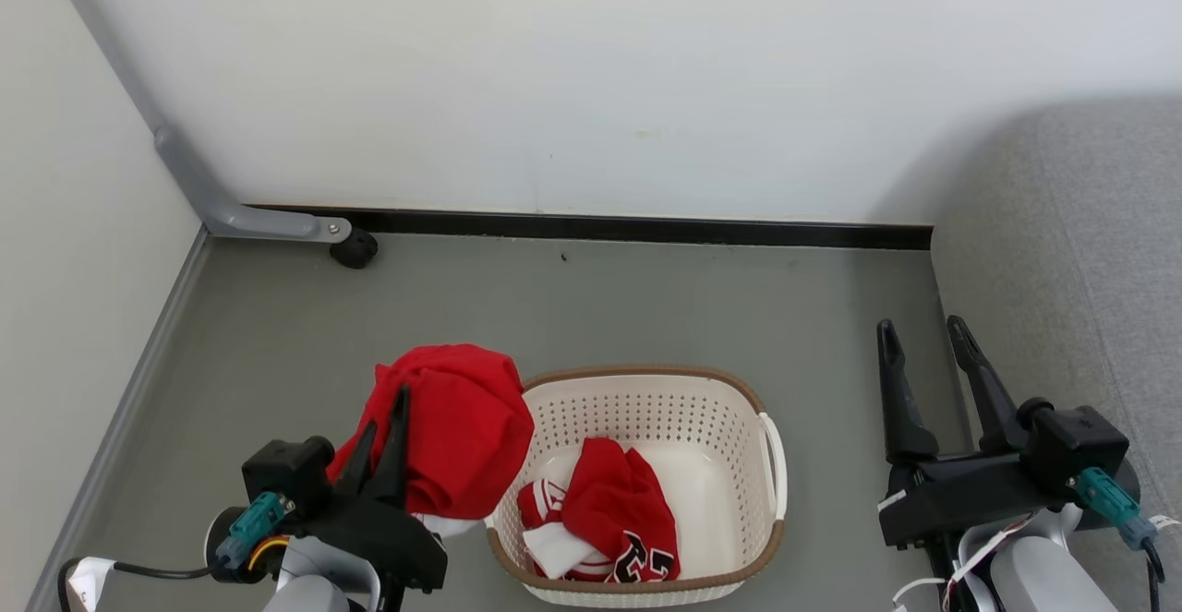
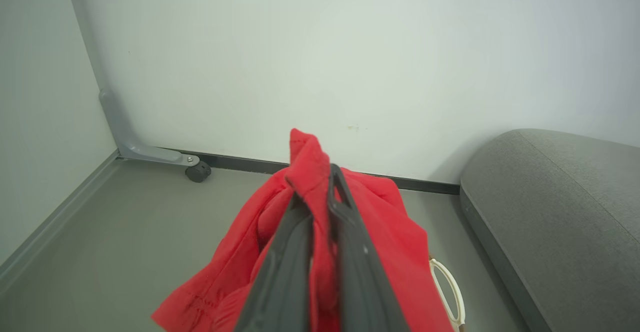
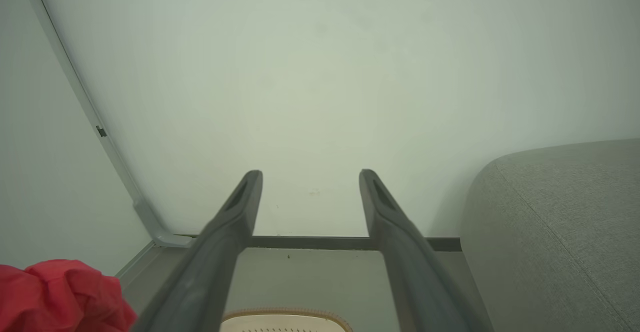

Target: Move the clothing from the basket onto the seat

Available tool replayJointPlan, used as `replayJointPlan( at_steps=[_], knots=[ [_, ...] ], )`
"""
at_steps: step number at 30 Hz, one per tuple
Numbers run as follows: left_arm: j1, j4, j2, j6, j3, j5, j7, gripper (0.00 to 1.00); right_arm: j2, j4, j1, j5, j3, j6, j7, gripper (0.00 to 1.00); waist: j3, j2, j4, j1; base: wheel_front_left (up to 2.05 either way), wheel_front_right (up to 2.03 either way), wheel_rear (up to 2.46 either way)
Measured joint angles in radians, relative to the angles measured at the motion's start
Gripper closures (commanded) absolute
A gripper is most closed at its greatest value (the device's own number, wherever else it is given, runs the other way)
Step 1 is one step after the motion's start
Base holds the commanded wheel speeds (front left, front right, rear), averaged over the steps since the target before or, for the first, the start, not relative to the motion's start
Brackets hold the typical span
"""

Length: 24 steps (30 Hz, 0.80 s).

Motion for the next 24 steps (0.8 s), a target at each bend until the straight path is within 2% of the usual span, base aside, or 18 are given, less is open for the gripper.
replayJointPlan(
  at_steps=[12,21,24],
  knots=[
    [0.034,-0.14,0.001,0.035,0.016,0.014,0.0,1.0,-0.001,-0.035,0.024,0.0,-0.003,0.002,0.0,0.0,-0.015,0.0002,-0.038,0.0002,0.0,0.0,0.0],
    [0.024,-0.198,0.009,0.033,0.003,0.029,0.0,1.0,-0.001,-0.051,0.023,0.0,-0.003,-0.002,0.002,0.0,-0.008,0.0002,-0.049,0.0002,0.0,0.0,0.0],
    [-0.014,-0.219,0.015,0.016,-0.01,0.042,0.0,1.0,-0.001,-0.052,0.023,0.0,-0.002,-0.002,0.002,0.0,-0.004,0.0002,-0.051,0.0002,0.0,0.0,0.0]
  ],
)
